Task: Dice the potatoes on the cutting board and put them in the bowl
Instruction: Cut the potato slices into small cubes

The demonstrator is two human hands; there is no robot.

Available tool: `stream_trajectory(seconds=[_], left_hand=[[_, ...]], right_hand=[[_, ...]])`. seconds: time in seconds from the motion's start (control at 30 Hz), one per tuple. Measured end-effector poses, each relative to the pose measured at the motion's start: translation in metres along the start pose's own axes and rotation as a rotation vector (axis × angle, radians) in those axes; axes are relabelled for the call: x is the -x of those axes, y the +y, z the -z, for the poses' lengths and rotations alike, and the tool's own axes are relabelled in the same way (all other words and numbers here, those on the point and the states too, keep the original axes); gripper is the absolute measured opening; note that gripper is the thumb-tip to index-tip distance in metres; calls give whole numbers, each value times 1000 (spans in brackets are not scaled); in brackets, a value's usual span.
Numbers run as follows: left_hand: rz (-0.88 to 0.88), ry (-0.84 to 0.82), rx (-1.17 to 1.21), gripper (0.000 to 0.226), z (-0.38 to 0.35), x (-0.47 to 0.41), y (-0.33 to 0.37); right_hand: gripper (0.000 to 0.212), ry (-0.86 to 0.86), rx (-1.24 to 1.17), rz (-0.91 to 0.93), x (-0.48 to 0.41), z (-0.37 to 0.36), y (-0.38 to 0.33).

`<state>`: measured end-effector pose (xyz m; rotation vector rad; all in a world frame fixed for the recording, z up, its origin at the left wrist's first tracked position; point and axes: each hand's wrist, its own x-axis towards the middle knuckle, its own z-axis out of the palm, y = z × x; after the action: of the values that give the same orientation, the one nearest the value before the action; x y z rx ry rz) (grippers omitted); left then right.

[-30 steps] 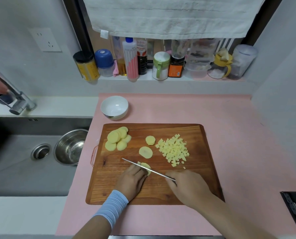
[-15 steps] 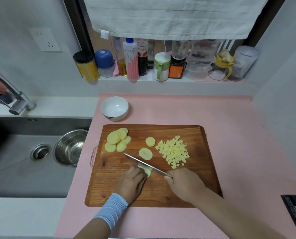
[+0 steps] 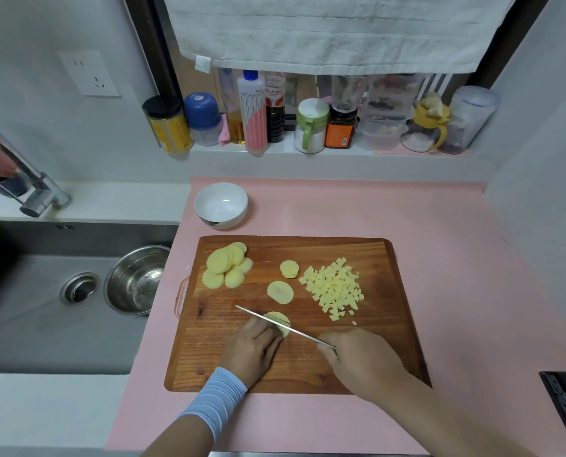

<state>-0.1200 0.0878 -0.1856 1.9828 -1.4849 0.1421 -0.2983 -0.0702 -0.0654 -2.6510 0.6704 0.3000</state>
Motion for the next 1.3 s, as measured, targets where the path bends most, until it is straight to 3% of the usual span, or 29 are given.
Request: stream_trajectory(seconds=[0.33, 0.47, 0.67, 0.83, 1.1, 1.3], left_hand=[[3, 6, 7, 4, 0, 0, 0], [-17, -3, -47, 14, -1, 2, -1], [8, 17, -25, 14, 3, 2, 5], [14, 34, 7, 17, 3, 3, 3], [14, 44, 10, 12, 3, 3, 4], [28, 22, 26, 6, 4, 5, 3]], right_hand=[[33, -93, -66, -52, -24, -4, -13], [31, -92, -70, -52, -21, -6, -12], [44, -118, -94, -40, -24, 6, -15], [32, -75, -31, 35, -15, 10, -20], [44, -129, -77, -74, -4, 7, -18], [40, -179, -116, -120, -19, 3, -21]])
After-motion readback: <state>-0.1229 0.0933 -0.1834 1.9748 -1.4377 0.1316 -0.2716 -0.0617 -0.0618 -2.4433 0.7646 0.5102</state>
